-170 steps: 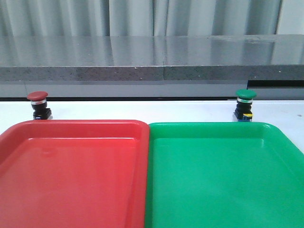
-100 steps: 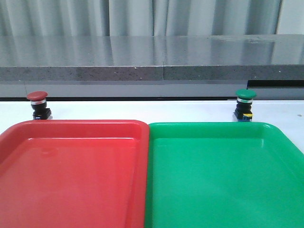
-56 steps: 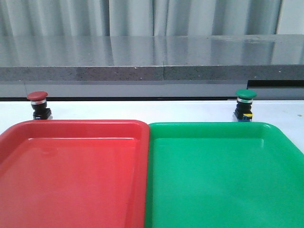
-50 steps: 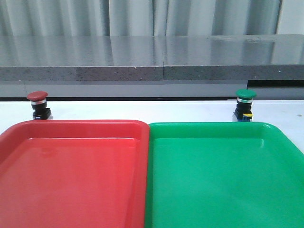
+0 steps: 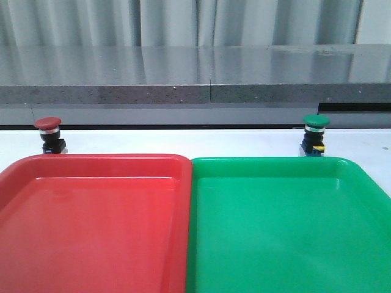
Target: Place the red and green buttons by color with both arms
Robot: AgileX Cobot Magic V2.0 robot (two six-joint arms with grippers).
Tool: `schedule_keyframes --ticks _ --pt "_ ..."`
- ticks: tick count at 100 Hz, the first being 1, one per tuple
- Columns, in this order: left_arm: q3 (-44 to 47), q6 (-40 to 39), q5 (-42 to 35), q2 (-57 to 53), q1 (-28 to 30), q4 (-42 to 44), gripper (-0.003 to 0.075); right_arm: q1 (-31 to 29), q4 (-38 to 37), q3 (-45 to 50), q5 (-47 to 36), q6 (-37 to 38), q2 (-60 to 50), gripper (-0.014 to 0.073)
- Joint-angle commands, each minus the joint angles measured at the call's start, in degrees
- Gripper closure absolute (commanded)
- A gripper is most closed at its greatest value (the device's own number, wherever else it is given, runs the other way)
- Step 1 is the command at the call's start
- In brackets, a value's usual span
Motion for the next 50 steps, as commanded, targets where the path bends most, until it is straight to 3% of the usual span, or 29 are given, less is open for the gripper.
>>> schedule_keyframes --ticks 1,33,50 --pt "-4.5 -0.7 -3.3 4.6 -0.2 -3.1 0.0126 -0.3 -0.5 -1.0 -4.8 -0.4 -1.1 0.065" --pt "-20.1 -0.7 6.6 23.2 -8.8 -4.8 0.0158 -0.3 -0.5 -1.0 -4.8 -0.4 -1.1 0.065" --pt "-29.1 -0.7 12.7 33.5 -9.7 -4.8 0.0158 -0.3 -0.5 -1.0 -4.8 -0.4 -1.1 0.065"
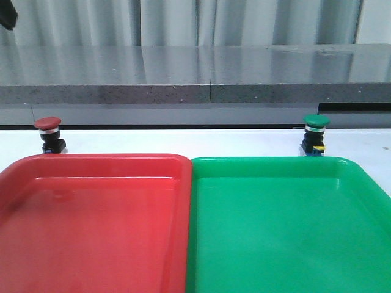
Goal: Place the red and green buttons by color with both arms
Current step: 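Move the left gripper down over the red push-button and grasp it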
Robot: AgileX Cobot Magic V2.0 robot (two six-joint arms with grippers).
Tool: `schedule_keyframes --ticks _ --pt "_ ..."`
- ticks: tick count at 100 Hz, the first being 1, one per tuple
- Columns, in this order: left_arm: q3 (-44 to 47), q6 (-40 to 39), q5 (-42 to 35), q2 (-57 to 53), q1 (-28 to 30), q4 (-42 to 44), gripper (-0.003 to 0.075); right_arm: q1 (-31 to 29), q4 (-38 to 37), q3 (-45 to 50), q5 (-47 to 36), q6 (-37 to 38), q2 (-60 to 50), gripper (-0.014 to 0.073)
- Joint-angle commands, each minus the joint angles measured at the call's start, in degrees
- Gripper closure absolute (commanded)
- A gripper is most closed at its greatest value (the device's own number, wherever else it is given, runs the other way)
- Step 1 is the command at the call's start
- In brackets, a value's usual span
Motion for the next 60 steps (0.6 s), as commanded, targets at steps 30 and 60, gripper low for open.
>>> schedule_keyframes --ticks 30,60 --pt "-21.2 -0.6 15.7 19.8 -0.5 -0.9 0.0158 -0.3 -0.5 -1.0 -4.8 -0.4 -1.1 0.065" --pt "-29.1 -0.6 17.8 28.9 -0.5 -0.9 0.0158 -0.3 -0.5 -1.0 -4.8 -0.4 -1.1 0.065"
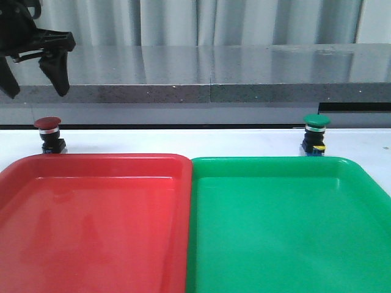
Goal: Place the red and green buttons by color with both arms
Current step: 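Move the left gripper down over the red push-button and grasp it, then lift the red push-button with the left gripper and lower it into the red tray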
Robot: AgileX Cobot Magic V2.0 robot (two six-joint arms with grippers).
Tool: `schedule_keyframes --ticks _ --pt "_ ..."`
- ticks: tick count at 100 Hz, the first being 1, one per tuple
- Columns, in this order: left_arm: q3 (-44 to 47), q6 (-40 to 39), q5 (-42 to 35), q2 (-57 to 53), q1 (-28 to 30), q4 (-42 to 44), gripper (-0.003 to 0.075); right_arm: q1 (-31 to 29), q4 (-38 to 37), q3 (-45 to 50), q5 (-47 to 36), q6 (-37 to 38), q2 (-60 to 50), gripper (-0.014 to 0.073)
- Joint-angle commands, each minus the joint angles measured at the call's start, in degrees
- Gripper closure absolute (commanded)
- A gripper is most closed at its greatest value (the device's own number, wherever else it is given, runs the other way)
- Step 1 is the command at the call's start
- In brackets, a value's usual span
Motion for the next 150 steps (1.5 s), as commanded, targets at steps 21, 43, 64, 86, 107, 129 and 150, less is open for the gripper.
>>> schedule_keyframes --ticks 21,43,64,86,107,129,150 --pt "-2.8 -0.6 0.5 2.5 -0.4 -0.6 0.0158 -0.3 -0.5 -1.0 -4.8 -0.3 -1.1 0.065" --pt "-2.8 -0.6 -0.7 2.8 -0.4 -0.6 0.0158 -0.3 -0.5 -1.0 -4.8 -0.3 -1.1 0.065" --pt "-2.8 -0.6 0.0 2.8 -0.4 -0.7 0.0264 -0.3 -0.5 -1.0 -4.8 -0.3 -1.1 0.065" --pt "-2.8 -0.6 -0.4 2.8 -0.4 -0.8 0.0512 -0.3 -0.5 -1.0 -4.8 -0.3 -1.1 0.065" --pt "-2.8 -0.6 0.0 2.8 -0.4 -2.1 0.064 -0.3 -0.5 -1.0 -4.8 -0.3 -1.1 0.065" --pt "-4.1 -0.6 0.7 1.8 -0.4 -1.9 0.0681 -0.3 -0.5 -1.0 -4.8 -0.3 -1.1 0.065" --pt "-4.4 -1.1 0.9 -3.6 -0.4 -0.8 0.0681 -0.3 -0.5 -1.0 -4.8 -0.3 -1.1 0.065"
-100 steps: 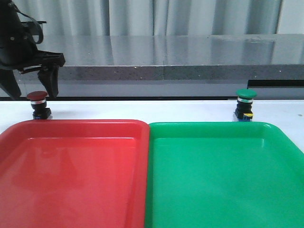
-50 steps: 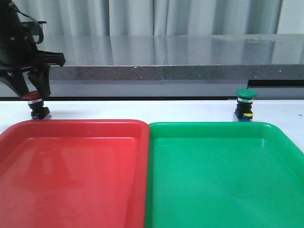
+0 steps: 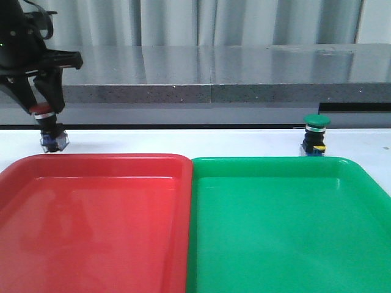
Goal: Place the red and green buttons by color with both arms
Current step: 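Lift the red push-button with the left gripper and lower it into the red tray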
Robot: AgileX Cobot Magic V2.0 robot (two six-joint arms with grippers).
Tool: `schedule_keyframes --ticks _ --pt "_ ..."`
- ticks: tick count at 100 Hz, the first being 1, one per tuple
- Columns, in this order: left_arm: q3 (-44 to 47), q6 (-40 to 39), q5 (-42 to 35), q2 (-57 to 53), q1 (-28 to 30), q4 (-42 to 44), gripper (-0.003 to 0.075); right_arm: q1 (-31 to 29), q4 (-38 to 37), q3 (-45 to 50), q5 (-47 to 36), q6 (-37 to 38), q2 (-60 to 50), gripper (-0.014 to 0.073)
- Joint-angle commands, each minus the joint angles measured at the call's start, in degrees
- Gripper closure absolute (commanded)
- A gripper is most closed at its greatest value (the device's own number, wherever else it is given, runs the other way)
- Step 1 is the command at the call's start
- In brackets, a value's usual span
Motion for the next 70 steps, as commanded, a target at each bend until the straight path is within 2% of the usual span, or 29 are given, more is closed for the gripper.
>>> schedule_keyframes --ticks 1,18,30,59,70 --pt "-2.2 -1.0 -1.2 -6.6 -0.6 0.1 0.0681 -0.3 -0.5 -1.0 -4.8 -0.4 -1.1 0.065" --pt "-1.9 -3.2 0.6 -12.1 -1.9 0.9 0.0681 -0.3 -0.5 -1.0 -4.8 -0.4 -1.1 0.065" --pt "1.0 -5.5 -1.4 -15.9 -4.2 2.4 0.0681 -0.3 -0.5 -1.0 -4.8 -0.4 -1.1 0.065" --pt "14.8 -21.8 -2.7 -24.1 -13.2 19.7 0.0681 -0.3 -0.5 -1.0 -4.8 -0.4 -1.1 0.065" --pt "20.1 -25.6 -4.1 -24.9 -15.7 21.5 0.0681 -0.3 -0.5 -1.0 -4.8 -0.4 -1.1 0.065"
